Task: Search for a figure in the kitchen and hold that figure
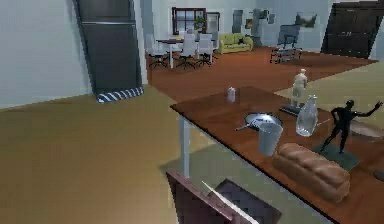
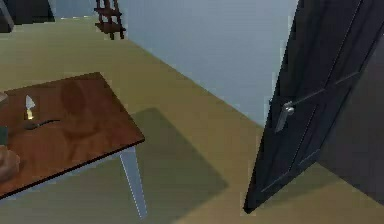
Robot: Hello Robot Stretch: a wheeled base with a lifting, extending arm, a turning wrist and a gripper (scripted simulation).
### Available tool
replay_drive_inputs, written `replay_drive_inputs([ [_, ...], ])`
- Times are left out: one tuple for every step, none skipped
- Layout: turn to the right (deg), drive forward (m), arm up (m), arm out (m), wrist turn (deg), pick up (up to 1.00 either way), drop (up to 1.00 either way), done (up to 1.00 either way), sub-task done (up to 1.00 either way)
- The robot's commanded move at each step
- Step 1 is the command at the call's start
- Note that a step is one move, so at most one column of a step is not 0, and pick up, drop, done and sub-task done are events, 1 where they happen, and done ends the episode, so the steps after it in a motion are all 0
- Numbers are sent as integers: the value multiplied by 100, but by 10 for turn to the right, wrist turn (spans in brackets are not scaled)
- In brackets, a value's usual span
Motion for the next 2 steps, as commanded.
replay_drive_inputs([
  [-450,0,0,0,0,0,0,0,0],
  [450,0,0,0,0,0,0,0,0],
])
